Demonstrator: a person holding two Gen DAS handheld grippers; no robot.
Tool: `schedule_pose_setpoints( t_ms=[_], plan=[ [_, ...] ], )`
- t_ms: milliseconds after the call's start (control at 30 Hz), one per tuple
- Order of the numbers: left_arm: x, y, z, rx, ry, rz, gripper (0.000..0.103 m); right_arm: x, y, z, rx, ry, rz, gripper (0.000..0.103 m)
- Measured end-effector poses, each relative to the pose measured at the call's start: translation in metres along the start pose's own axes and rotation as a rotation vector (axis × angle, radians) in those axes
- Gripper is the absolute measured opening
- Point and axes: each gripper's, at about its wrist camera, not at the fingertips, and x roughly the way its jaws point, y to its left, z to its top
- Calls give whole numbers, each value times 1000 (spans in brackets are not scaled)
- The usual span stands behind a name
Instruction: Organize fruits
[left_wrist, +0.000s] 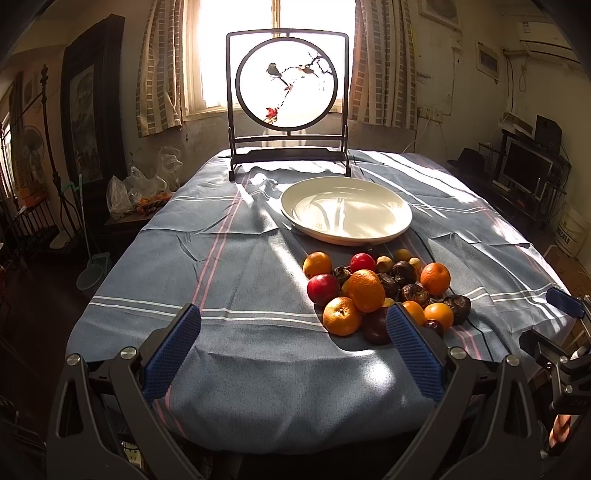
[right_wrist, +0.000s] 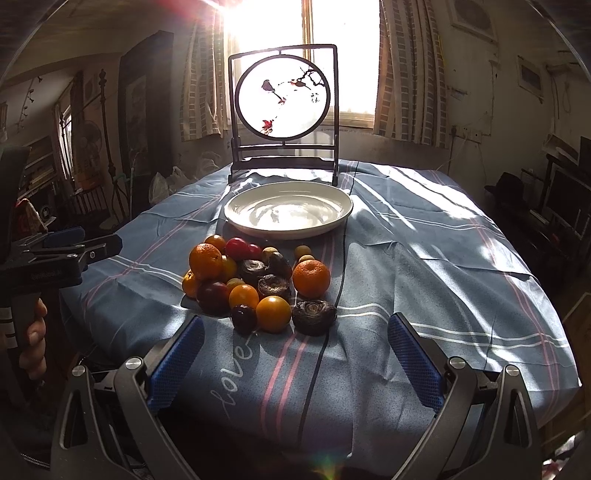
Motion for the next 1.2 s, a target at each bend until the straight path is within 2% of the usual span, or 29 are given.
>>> schedule_pose_setpoints(
  t_ms=[533,600,700,800,967,1033,1067,1100,1200],
  plan=[
    [5,2,-4,9,8,4,98,3,2,-3,2,13,9,99],
    [12,1,-11,42,13,3,98,5,2,-4,6,21,11,99],
    [37,-7,-28,146,52,30,98,9,-2,-5,13,33,13,99],
    [60,-11,-39,181,95,-8,98,17,-6,-6,25,55,16,100],
    [82,-18,-36,219,72,-20,98,26,-10,-7,33,76,19,100],
    [91,-20,-31,225,68,-37,94,29,-14,-7,41,82,16,100],
    [97,-22,-28,230,76,-36,89,31,-17,-7,48,85,16,100],
    [103,-23,-27,231,96,-48,77,33,-19,-8,55,90,15,100],
    [114,-22,-25,200,111,-127,73,38,-27,-10,75,104,14,100]
  ],
)
